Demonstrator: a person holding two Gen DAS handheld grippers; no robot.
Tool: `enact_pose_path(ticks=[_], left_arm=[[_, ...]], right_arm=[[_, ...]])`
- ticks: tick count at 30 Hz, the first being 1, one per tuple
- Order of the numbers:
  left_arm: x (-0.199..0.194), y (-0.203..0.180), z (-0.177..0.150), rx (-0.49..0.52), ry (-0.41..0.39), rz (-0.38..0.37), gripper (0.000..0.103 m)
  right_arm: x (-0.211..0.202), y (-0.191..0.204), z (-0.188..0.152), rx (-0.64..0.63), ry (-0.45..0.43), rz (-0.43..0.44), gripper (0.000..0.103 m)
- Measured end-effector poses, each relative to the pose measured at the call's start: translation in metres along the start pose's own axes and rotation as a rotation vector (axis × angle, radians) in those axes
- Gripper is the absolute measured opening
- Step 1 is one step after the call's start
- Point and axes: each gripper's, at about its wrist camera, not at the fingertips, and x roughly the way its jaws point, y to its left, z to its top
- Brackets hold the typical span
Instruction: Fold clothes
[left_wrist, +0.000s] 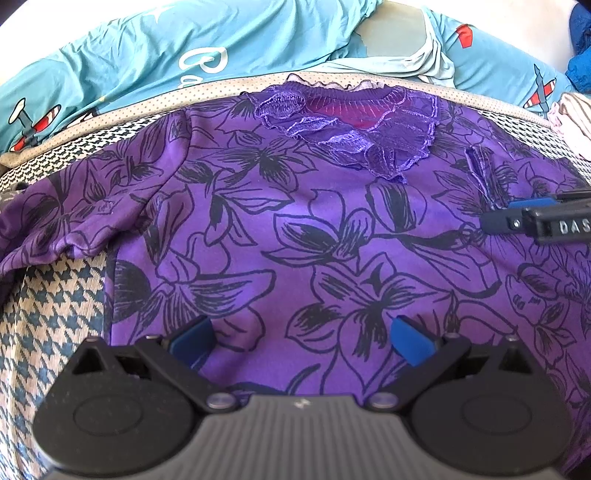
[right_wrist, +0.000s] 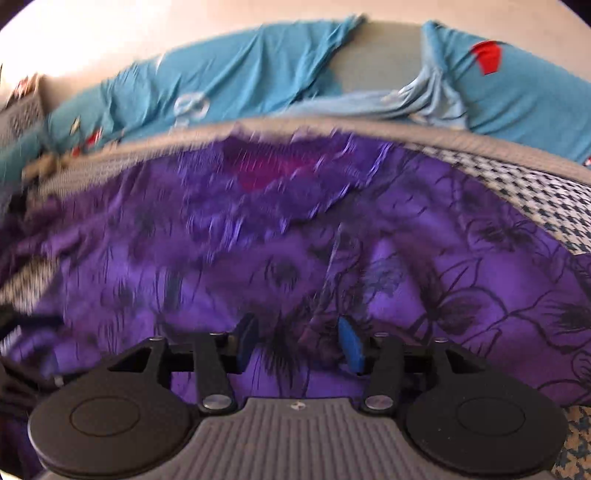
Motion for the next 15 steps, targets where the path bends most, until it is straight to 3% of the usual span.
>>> enact_pose_path(ticks=[4,11,15], left_arm=[[0.000,0.000,0.000,0.000,0.000,-0.001,0.103],[0.000,0.000,0.000,0.002,-0.001,0.004,0.103],[0.001,-0.001,0.000,0.001,-0.002,0.006,0.103]], right_arm=[[-0.011,0.000,-0.002,-0.035,-0.010,0.016,0.054],[-0.045,-0.008,-0.002,-0.048,-0.137,-0.003,0.054],[-0.039,0.001,-0.006,-0.141,-0.119,-0.056,0.054]])
